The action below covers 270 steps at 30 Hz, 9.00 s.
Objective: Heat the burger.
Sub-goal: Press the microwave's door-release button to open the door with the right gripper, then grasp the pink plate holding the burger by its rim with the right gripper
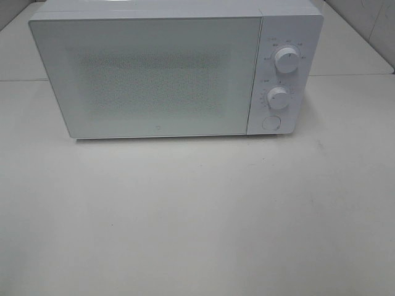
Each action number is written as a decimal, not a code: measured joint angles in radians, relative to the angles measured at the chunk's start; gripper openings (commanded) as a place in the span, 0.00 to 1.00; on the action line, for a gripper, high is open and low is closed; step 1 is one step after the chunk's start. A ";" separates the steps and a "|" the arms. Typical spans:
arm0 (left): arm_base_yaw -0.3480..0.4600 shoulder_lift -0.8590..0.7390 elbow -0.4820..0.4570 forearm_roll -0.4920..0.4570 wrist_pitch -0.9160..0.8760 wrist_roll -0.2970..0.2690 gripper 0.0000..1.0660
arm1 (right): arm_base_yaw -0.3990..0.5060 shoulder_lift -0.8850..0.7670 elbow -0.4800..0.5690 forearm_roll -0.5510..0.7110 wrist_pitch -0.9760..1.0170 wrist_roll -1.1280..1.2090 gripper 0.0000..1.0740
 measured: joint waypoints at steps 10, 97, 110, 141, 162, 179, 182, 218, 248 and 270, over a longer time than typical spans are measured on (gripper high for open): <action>0.000 0.000 0.000 0.000 0.000 0.000 0.92 | 0.000 0.213 0.039 0.000 -0.274 -0.006 0.68; 0.000 0.000 0.000 0.000 0.000 0.000 0.92 | 0.454 1.768 -0.057 0.630 -1.481 1.072 0.00; 0.000 0.000 0.000 0.000 0.000 0.000 0.92 | 0.407 1.882 -0.161 0.605 -1.450 1.096 0.00; 0.000 0.000 0.000 0.000 0.000 0.000 0.92 | 0.407 2.025 -0.260 0.608 -1.532 1.134 0.00; 0.000 0.000 0.000 0.000 0.000 0.000 0.92 | 0.392 2.059 -0.294 0.625 -1.562 1.150 0.00; 0.000 0.000 0.000 0.000 0.000 0.000 0.92 | 0.398 2.116 -0.332 0.626 -1.605 1.198 0.00; 0.000 0.000 0.000 0.000 0.000 0.000 0.92 | 0.398 2.116 -0.332 0.626 -1.604 1.198 0.00; 0.000 0.000 0.000 0.000 0.000 0.000 0.92 | 0.397 1.923 -0.175 0.542 -1.419 1.198 0.00; 0.000 0.000 0.000 0.000 0.000 0.000 0.92 | 0.397 1.516 -0.117 0.496 -0.774 0.263 0.05; 0.000 0.000 0.000 0.000 0.000 0.000 0.92 | 0.397 1.471 -0.289 0.142 -0.120 -0.334 0.10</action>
